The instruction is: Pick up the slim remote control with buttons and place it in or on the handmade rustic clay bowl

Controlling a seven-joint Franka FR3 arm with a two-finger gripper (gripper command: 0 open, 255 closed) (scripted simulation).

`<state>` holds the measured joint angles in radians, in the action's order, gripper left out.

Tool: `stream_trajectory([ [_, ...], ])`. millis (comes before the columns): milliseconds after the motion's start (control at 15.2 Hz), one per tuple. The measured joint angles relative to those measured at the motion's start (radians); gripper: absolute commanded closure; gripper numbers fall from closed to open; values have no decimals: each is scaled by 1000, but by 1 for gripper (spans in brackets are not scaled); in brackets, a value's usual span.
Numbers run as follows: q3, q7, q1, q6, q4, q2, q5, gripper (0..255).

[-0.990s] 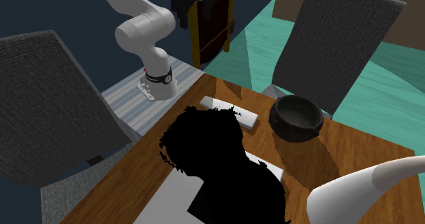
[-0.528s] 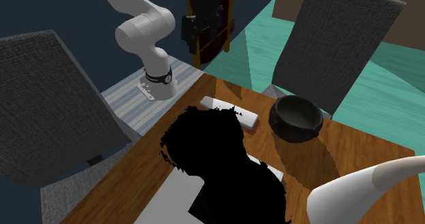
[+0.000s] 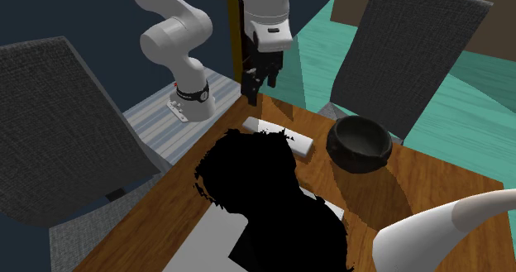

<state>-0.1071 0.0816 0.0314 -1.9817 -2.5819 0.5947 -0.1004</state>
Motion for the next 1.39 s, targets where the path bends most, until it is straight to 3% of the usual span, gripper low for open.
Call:
stream_trajectory([
  [528,-57,88,30,-292,-31,-247,37,0],
  [990,-64,98,37,-407,-64,-327,48,0],
  [1386,-64,99,38,-418,-68,-333,49,0],
])
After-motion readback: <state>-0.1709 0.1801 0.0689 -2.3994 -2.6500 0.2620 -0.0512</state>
